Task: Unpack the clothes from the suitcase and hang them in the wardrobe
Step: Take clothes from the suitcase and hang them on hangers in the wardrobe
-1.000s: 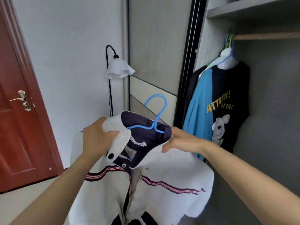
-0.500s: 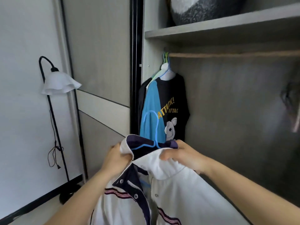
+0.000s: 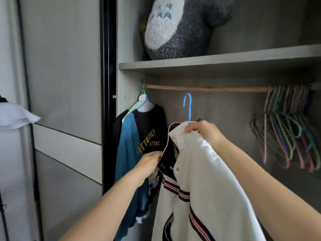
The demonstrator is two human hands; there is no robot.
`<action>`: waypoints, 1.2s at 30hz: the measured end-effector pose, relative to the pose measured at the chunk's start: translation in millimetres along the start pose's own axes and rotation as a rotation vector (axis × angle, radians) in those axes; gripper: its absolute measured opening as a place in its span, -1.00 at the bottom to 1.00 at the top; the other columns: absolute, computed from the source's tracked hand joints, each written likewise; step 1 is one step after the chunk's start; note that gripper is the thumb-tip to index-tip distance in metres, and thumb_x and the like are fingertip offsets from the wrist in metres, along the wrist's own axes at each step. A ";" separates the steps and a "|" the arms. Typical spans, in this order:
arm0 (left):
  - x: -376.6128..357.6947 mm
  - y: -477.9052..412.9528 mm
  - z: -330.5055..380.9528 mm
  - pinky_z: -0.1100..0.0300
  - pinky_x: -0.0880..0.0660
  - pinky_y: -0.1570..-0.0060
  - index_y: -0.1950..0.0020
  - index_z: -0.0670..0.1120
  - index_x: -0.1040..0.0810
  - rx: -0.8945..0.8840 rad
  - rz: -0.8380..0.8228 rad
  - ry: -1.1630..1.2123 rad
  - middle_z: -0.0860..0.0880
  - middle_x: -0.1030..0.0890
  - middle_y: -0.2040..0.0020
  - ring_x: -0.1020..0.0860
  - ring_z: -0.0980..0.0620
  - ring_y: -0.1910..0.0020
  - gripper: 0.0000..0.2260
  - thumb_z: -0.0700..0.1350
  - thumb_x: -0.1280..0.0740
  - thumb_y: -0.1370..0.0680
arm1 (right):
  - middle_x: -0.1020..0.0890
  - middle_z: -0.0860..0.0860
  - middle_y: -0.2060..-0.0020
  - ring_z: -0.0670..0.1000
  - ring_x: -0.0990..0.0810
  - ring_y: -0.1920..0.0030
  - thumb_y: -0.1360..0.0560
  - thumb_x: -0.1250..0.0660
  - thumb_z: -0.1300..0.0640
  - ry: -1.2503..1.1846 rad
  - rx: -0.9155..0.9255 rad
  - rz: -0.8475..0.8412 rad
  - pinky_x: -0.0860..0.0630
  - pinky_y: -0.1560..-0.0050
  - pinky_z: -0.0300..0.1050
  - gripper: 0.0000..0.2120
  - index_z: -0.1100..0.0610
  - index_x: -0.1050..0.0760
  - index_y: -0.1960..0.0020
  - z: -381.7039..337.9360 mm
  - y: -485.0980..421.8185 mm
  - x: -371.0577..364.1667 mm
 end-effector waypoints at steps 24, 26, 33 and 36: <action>51.6 -183.9 77.5 0.33 -0.45 0.24 -0.18 0.14 -0.54 -0.346 0.313 -0.302 0.12 -0.60 0.15 -0.54 0.20 0.27 -0.82 0.04 -0.23 -0.60 | -0.66 0.20 0.20 0.18 -0.61 0.10 -0.52 -0.34 0.15 0.298 0.265 0.249 -0.30 0.22 -0.18 -0.74 0.26 -0.55 0.30 17.4 -315.5 -71.5; 55.1 -196.1 65.6 0.31 -0.37 0.41 -0.17 0.13 -0.51 -0.368 0.346 -0.355 0.07 -0.52 0.30 -0.42 0.18 0.45 -0.83 -0.02 -0.20 -0.63 | -0.67 0.24 0.07 0.22 -0.62 0.01 -0.52 -0.34 0.14 0.347 0.266 0.215 -0.33 0.19 -0.15 -0.77 0.32 -0.62 0.13 28.4 -329.9 -84.9; 95.4 -218.2 47.4 0.06 -0.45 0.29 -0.13 0.03 -0.44 -0.433 0.641 -0.676 0.02 -0.52 0.36 -0.49 0.02 0.34 -0.75 0.05 -0.01 -0.67 | -0.68 0.20 0.06 0.17 -0.61 0.00 -0.51 -0.34 0.11 0.417 0.316 0.123 -0.33 0.17 -0.18 -0.80 0.25 -0.61 0.13 36.8 -364.8 -136.3; 114.8 -222.8 41.7 0.04 -0.48 0.26 -0.04 0.00 -0.29 -0.369 0.751 -0.832 0.01 -0.53 0.32 -0.51 -0.10 0.30 -0.76 0.10 0.06 -0.65 | -0.64 0.16 0.18 0.13 -0.59 0.10 -0.51 -0.35 0.01 0.420 0.354 0.055 -0.33 0.18 -0.19 -0.71 0.13 -0.47 0.32 39.8 -379.7 -162.0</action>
Point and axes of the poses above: each hand's wrist, its own y-axis away from the middle knuckle, its own x-axis out of the back of the hand, z = x × y, the point moved 7 cm from there along -y, towards the middle knuckle
